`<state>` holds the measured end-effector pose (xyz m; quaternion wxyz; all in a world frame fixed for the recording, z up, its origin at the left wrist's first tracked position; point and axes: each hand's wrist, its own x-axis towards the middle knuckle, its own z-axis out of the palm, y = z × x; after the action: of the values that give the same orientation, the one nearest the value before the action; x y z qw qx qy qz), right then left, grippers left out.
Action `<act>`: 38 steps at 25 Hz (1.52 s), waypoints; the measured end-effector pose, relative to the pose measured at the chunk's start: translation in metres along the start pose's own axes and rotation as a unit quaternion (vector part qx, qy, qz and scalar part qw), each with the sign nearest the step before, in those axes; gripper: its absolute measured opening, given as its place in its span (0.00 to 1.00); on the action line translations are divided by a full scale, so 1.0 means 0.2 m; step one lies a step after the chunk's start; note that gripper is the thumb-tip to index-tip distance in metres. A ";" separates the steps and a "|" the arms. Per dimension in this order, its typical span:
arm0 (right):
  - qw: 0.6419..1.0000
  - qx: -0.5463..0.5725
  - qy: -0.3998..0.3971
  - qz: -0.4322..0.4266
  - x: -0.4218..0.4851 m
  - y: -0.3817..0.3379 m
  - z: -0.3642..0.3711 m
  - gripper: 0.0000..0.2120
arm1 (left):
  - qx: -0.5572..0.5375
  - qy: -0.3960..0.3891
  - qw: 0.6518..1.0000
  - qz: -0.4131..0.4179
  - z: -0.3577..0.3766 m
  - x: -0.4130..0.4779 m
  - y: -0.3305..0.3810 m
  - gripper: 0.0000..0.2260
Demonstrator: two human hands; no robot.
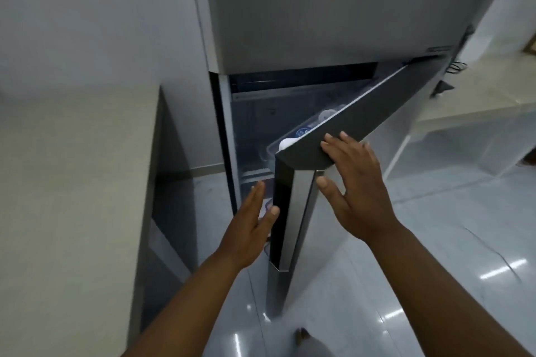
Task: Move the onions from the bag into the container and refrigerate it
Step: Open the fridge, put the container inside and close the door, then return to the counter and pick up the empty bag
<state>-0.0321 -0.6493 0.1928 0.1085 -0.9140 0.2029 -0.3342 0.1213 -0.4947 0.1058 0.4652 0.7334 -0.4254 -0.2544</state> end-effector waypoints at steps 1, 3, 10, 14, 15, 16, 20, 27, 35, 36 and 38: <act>1.000 -0.001 -0.009 -0.009 0.07 -0.01 0.07 0.27 | -0.021 0.015 1.000 -0.014 -0.01 0.01 -0.02 0.38; 0.999 -0.006 -0.021 -0.030 0.20 -0.01 0.19 0.28 | -0.047 0.046 0.997 -0.033 -0.03 0.07 -0.05 0.38; 0.991 -0.075 -0.035 -0.101 0.62 0.00 0.57 0.34 | -0.087 0.111 0.981 -0.135 -0.16 0.45 -0.12 0.38; 0.986 -0.089 -0.051 -0.128 0.80 0.07 0.73 0.37 | -0.127 0.168 0.963 -0.171 -0.24 0.73 -0.14 0.38; 0.986 -0.089 -0.060 -0.131 0.81 0.09 0.77 0.37 | -0.145 0.179 0.958 -0.174 -0.26 0.78 -0.15 0.38; 0.985 -0.089 -0.071 -0.131 0.83 0.12 0.80 0.37 | -0.160 0.186 0.953 -0.178 -0.27 0.83 -0.16 0.40; 0.981 -0.094 -0.118 -0.124 0.89 0.23 0.89 0.38 | -0.184 0.180 0.950 -0.179 -0.29 0.98 -0.17 0.46; 0.982 -0.035 -0.122 -0.137 0.92 0.29 0.95 0.38 | -0.164 0.193 0.951 -0.180 -0.29 1.02 -0.22 0.42; 0.896 0.251 -0.350 -0.108 0.45 0.03 1.19 0.31 | -0.089 0.372 0.880 -0.281 -0.18 0.16 -0.52 0.28; 0.866 0.276 -0.405 -0.102 0.35 -0.06 1.22 0.31 | -0.091 0.418 0.847 -0.315 -0.16 -0.02 -0.55 0.24; 0.812 0.297 -0.488 -0.117 0.15 -0.22 1.26 0.30 | -0.107 0.495 0.778 -0.371 -0.13 -0.35 -0.59 0.19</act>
<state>0.1670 -0.6064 0.0343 0.4195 -0.8971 -0.0945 0.1018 0.1521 -0.3987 0.0099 0.5570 0.8048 0.1983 -0.0529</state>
